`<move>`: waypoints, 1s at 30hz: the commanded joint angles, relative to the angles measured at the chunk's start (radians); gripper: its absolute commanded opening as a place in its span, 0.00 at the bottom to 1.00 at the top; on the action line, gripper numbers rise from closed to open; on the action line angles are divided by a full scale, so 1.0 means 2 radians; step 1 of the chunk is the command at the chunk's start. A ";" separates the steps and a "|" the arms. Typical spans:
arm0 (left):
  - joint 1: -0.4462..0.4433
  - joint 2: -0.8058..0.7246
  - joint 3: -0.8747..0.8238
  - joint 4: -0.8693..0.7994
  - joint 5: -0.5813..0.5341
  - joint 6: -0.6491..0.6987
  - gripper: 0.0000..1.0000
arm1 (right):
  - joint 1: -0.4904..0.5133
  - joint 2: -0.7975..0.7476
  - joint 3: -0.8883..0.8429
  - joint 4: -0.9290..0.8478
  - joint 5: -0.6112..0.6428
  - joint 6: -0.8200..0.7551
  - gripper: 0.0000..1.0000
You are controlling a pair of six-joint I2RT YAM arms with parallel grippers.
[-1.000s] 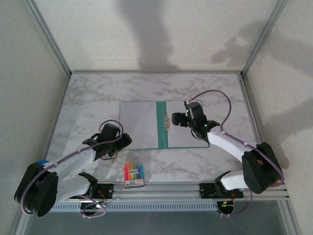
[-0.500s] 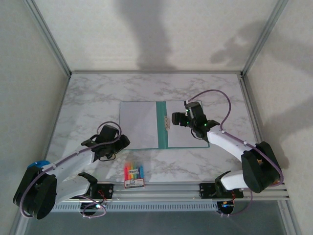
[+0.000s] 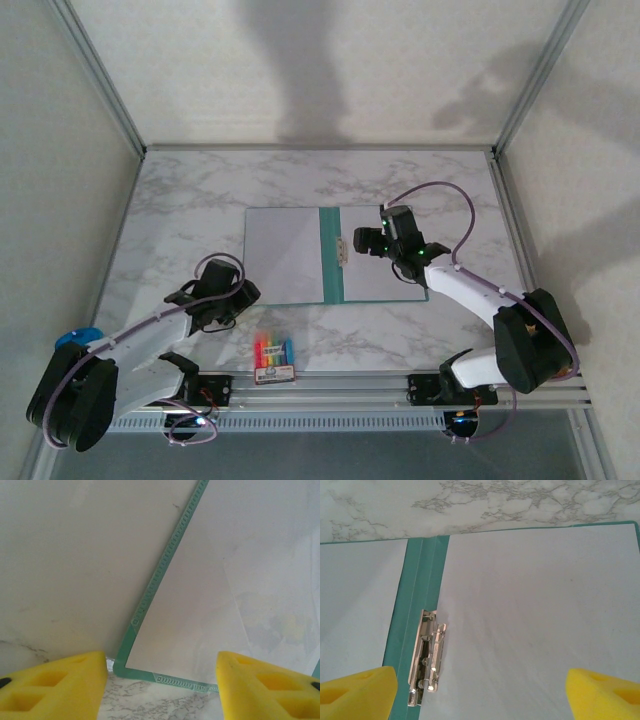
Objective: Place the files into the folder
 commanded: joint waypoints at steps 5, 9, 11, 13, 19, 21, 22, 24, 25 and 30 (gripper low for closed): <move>0.017 -0.006 -0.014 0.057 0.029 -0.001 0.55 | -0.006 0.010 0.016 -0.013 0.004 0.011 0.88; 0.030 -0.009 -0.009 0.049 0.033 0.010 0.53 | -0.012 0.017 0.021 -0.020 -0.004 0.017 0.88; 0.032 -0.006 -0.011 0.054 0.038 0.011 0.52 | -0.015 0.019 0.021 -0.020 -0.009 0.018 0.88; 0.034 -0.004 -0.013 0.054 0.039 0.011 0.51 | -0.015 0.020 0.021 -0.020 -0.009 0.018 0.88; 0.038 -0.013 -0.012 0.051 0.039 0.012 0.49 | -0.018 0.023 0.023 -0.020 -0.014 0.020 0.89; 0.040 -0.016 -0.014 0.049 0.039 0.012 0.49 | -0.018 0.024 0.023 -0.021 -0.015 0.019 0.89; 0.040 -0.016 -0.015 0.049 0.038 0.012 0.49 | -0.018 0.025 0.023 -0.021 -0.016 0.020 0.89; 0.041 -0.017 -0.022 0.057 0.040 0.009 0.49 | -0.018 0.025 0.024 -0.022 -0.016 0.020 0.89; 0.042 -0.017 -0.027 0.064 0.043 0.007 0.48 | -0.018 0.025 0.024 -0.023 -0.016 0.020 0.89; 0.046 -0.018 -0.040 0.095 0.057 0.006 0.44 | -0.018 0.025 0.025 -0.024 -0.018 0.020 0.89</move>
